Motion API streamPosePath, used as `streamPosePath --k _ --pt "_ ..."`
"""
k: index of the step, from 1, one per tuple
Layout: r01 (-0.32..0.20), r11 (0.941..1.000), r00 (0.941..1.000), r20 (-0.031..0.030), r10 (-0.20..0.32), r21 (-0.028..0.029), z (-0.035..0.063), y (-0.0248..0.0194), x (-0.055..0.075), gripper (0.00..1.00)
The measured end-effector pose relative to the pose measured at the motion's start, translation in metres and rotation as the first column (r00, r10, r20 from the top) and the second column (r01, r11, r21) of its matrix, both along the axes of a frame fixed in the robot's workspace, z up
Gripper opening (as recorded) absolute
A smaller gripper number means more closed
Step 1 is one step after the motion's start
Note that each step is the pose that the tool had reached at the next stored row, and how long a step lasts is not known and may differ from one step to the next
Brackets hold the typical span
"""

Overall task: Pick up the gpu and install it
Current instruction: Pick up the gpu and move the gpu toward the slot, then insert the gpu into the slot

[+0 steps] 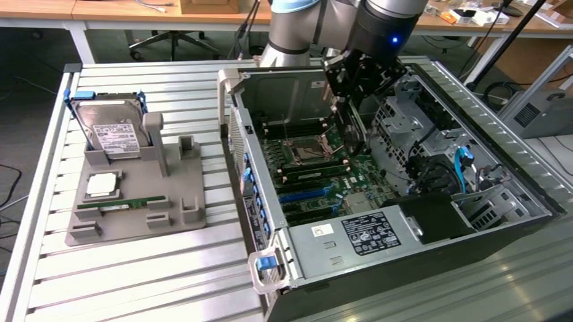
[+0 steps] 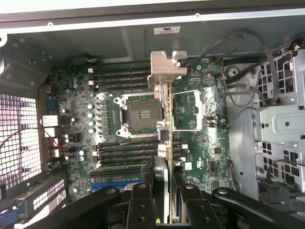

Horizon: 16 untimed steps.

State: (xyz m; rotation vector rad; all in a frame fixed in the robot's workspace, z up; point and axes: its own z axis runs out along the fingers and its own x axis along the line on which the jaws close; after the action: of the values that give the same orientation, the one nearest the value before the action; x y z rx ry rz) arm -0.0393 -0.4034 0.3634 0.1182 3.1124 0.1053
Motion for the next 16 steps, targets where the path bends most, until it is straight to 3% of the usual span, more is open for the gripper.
streamPosePath --k 16 --pt "0.000 1.0000 1.0000 0.0000 0.000 0.0001 -0.0018 -0.0006 0.0000 0.27"
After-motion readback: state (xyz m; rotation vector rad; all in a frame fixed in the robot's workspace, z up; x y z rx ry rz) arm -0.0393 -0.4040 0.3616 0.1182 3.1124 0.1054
